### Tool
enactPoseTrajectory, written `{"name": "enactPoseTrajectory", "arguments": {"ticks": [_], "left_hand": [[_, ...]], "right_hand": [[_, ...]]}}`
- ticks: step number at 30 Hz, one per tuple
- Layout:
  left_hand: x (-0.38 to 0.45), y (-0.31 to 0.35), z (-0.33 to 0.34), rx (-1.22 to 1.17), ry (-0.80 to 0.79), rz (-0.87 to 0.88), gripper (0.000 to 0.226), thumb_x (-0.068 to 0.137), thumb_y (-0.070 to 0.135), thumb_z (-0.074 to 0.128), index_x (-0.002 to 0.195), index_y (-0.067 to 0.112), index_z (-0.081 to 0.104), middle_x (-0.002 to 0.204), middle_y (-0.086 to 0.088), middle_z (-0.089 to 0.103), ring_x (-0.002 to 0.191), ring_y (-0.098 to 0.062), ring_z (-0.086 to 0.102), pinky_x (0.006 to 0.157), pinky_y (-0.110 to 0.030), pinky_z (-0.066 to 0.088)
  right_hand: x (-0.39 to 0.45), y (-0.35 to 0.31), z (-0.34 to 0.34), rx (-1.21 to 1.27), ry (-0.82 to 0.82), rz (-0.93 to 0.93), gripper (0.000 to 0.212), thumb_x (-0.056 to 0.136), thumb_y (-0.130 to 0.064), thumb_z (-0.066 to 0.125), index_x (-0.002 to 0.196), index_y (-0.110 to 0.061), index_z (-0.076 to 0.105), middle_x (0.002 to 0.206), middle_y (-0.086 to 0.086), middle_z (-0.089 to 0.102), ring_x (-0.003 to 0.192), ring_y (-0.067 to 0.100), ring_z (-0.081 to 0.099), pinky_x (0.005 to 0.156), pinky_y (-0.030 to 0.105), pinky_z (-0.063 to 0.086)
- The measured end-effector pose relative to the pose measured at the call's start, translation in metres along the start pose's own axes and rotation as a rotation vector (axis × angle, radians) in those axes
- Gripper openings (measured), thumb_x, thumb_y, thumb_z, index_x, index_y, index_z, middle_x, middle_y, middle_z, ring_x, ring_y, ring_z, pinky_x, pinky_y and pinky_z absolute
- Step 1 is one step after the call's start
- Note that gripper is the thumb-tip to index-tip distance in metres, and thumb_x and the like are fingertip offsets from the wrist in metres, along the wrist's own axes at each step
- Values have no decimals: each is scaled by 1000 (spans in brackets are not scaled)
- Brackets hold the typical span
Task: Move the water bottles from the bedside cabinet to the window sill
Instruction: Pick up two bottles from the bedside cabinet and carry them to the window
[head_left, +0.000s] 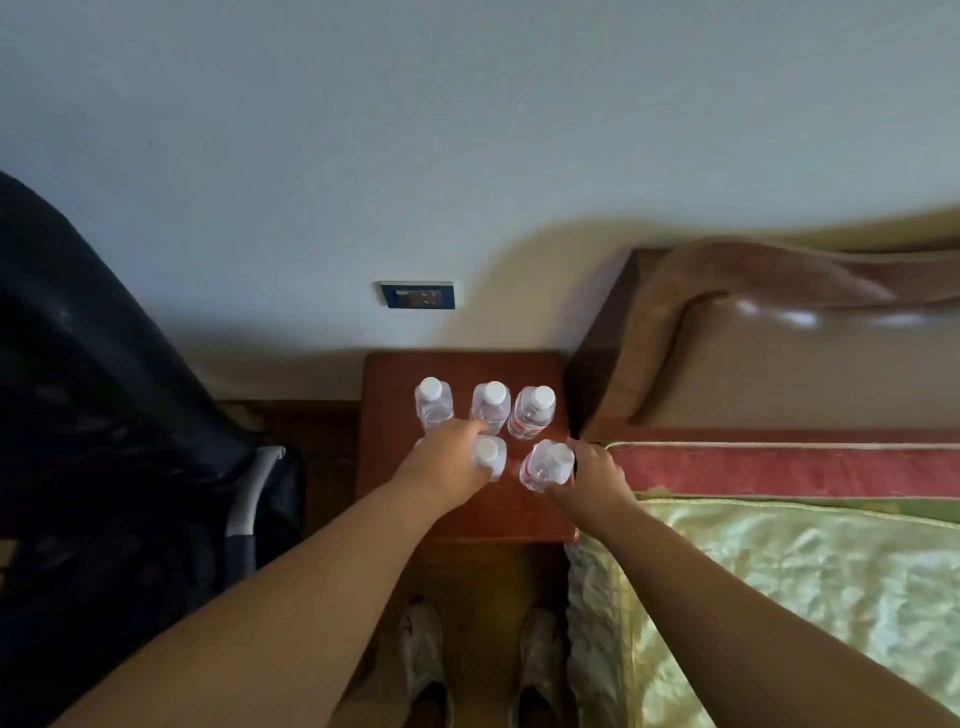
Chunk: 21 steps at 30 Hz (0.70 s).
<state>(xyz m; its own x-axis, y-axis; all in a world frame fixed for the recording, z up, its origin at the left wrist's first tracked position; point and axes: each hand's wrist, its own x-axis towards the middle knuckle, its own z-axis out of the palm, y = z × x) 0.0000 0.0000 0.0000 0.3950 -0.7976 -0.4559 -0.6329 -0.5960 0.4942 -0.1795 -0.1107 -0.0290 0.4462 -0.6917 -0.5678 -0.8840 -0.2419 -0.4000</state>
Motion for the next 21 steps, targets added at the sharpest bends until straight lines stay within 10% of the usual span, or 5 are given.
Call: {"name": "enactPoseTrajectory", "arguments": {"ticks": [6,14,21], "left_hand": [[16,-13,28,34,48,54,30,73,37,67,102,30,63,92,9,67,92,-17,66,77,-39,56],[34,-31,46,349,133,80,68,75,47,77,136,38,48,132,15,57,133,-12,42,101,-41,30],[49,-27,55,477,107,59,52,78,41,72,126,38,53,113,13,66,125,-14,45,96,-43,22]], "right_hand": [[37,24,34,143,25,83,83,56,-70,67,123,-23,58,121,2,65,110,27,63,93,48,54],[50,38,46,272,25,62,81,51,-42,84,126,-33,55,122,-9,61,108,16,62,90,45,56],[81,47,69,239,48,31,44,62,-54,69,99,-30,65,90,-11,71,76,4,69,65,34,61]]}}
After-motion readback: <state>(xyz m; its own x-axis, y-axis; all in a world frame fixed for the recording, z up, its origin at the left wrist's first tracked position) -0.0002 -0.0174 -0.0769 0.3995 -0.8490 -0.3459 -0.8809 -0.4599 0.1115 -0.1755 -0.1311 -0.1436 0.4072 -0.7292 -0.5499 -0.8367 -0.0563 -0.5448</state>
